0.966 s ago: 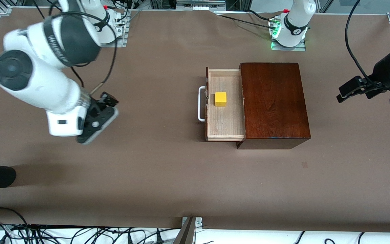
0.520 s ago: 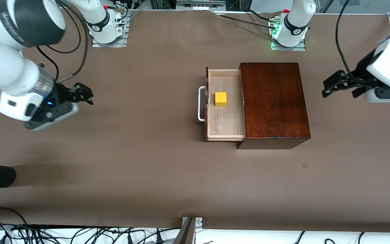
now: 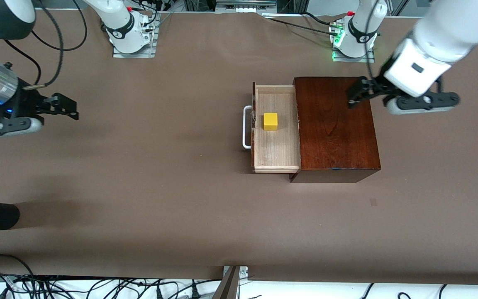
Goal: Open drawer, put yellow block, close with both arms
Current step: 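Withdraw the right gripper while the left gripper reaches the box, then lower the left gripper to the drawer front beside the handle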
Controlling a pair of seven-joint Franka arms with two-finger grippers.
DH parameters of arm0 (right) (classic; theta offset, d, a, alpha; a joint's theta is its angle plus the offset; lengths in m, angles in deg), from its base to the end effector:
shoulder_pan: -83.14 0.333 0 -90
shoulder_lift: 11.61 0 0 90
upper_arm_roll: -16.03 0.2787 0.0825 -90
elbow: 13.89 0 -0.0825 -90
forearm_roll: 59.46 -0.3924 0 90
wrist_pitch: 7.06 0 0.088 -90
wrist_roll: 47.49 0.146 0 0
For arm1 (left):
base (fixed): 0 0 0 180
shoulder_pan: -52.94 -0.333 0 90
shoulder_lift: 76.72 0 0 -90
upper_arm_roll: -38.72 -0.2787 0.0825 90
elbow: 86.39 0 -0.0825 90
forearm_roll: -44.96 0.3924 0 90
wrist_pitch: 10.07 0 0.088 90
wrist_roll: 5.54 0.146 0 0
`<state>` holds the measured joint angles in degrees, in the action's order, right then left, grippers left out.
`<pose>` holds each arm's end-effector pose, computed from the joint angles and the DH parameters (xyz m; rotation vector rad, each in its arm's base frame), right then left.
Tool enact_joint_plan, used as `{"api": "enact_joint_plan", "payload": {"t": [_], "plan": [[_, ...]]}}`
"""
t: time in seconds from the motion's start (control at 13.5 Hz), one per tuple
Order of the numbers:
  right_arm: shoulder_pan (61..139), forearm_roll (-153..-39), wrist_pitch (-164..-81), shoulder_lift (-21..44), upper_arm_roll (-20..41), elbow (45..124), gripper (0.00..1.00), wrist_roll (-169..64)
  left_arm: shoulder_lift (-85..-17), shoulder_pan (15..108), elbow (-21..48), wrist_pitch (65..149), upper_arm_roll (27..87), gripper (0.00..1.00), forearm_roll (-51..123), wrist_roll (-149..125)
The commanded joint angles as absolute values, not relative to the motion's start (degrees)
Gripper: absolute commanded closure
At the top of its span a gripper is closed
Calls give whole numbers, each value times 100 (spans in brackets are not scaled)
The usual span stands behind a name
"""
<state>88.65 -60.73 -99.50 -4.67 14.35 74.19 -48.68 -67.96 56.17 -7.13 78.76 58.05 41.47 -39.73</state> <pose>0.5934 0.0436 0.4978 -3.1203 -0.1347 0.0709 0.5571 -0.2268 0.5527 3.0165 0.3107 -0.0497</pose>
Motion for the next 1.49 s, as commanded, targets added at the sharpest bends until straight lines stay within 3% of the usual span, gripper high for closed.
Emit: {"api": "enact_joint_plan", "payload": {"t": [0.0,1.41], "plan": [[8833,-5928,-10075,-791,1340,7760,0,-4451,-6819,5584,-439,8203,6147,0,4162,-4823],[8569,-5937,-9803,-642,1023,7681,0,-4494,-4588,7921,-789,9601,6289,0,5339,-10801]]}}
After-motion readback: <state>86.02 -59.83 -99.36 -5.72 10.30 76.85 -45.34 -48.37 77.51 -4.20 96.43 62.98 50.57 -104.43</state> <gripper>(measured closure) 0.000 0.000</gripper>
